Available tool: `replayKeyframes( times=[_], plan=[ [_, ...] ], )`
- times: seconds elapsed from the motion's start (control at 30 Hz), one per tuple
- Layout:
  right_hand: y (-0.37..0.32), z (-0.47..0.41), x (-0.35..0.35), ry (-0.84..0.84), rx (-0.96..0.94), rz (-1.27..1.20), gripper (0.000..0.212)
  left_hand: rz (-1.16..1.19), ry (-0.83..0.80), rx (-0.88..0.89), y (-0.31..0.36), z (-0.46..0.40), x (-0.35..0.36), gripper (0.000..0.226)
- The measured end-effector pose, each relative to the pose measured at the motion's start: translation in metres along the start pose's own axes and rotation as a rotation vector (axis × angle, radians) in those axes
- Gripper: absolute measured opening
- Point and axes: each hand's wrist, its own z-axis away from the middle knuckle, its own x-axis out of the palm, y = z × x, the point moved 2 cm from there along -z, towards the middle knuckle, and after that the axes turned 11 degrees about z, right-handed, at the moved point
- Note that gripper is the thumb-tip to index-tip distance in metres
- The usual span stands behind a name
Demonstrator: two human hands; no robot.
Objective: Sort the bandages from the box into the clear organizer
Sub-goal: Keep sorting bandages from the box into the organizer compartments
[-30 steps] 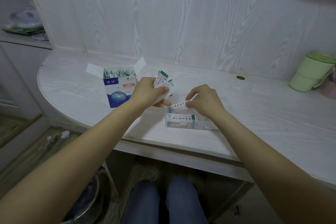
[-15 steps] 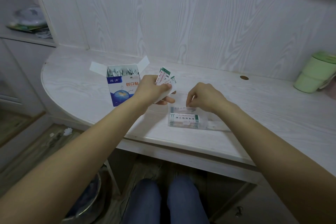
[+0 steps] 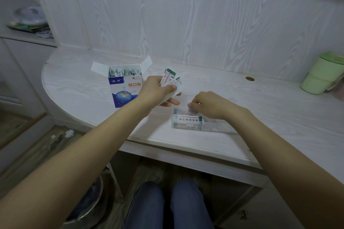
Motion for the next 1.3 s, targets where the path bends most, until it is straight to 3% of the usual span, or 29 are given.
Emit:
replayKeyframes(
  times=[0.17,0.5,0.83,1.13,1.23,1.3],
  plan=[
    [0.001,0.004,-0.002,0.095,-0.044,-0.052,0.037,-0.001,0.000,0.006,0.001,0.001,0.000,0.010],
    [-0.001,0.002,-0.003,0.065,-0.049,-0.079,0.039,0.009,-0.013,0.029,0.005,0.003,0.001,0.006],
    [-0.010,0.004,-0.004,-0.006,0.020,0.043,0.073,0.008,-0.014,0.035,0.005,0.006,0.001,0.008],
    [-0.004,0.005,-0.006,0.088,-0.011,-0.123,0.055,0.030,-0.010,0.032,0.007,0.007,-0.002,0.009],
    [0.004,0.010,-0.018,0.259,-0.054,-0.419,0.030,0.075,-0.030,0.018,0.008,0.009,-0.003,0.005],
    [0.004,0.015,-0.024,0.288,-0.086,-0.653,0.021,0.106,-0.072,0.016,0.008,0.012,-0.002,0.007]
  ],
)
